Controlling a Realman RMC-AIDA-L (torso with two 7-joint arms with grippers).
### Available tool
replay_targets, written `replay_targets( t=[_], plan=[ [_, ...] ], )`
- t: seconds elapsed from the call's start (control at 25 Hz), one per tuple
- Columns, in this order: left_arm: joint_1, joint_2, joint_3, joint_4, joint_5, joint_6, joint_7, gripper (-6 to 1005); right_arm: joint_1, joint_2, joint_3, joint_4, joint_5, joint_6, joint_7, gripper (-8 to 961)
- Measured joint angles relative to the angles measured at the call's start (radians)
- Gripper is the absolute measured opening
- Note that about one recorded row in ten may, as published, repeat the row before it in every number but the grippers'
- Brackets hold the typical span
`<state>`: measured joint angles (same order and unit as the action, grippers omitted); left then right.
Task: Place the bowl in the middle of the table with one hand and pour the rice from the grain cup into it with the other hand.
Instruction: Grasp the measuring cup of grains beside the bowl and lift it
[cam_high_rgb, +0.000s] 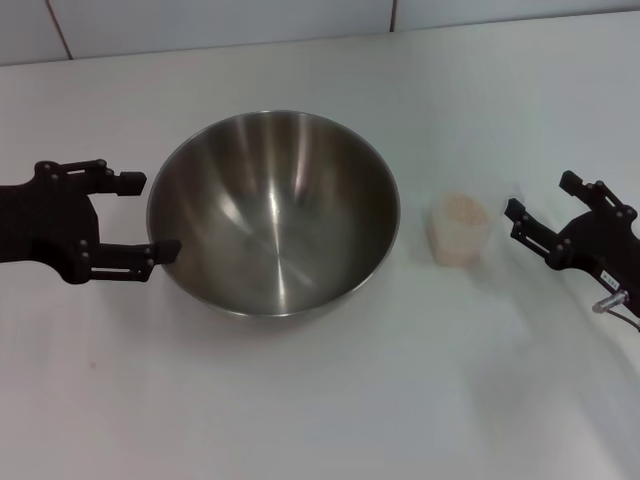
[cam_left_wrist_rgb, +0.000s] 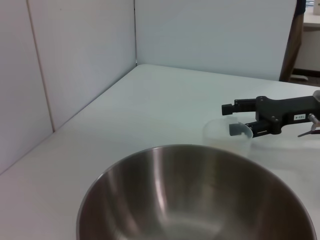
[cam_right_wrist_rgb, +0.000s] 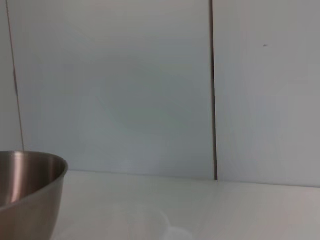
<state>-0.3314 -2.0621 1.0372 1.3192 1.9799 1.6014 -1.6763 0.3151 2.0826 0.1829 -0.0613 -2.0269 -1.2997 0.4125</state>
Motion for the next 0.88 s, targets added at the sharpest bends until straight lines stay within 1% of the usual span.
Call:
replay_targets(
  t=[0.48, 0.68, 0.88],
  plan=[
    [-0.002, 0.0, 0.001, -0.001, 0.02, 0.0, 0.0, 862, 0.05, 0.003, 0.019, 0.012, 0.001, 0.041, 0.0, 834],
    [-0.004, 0.0, 0.001, 0.0, 0.035, 0.0, -0.003, 862, 0.057, 0.002, 0.054, 0.03, 0.001, 0.044, -0.004, 781],
    [-0.009, 0.0, 0.001, 0.0, 0.037, 0.003, -0.007, 862, 0.059, 0.002, 0.067, 0.042, 0.001, 0.04, -0.028, 591]
  ],
)
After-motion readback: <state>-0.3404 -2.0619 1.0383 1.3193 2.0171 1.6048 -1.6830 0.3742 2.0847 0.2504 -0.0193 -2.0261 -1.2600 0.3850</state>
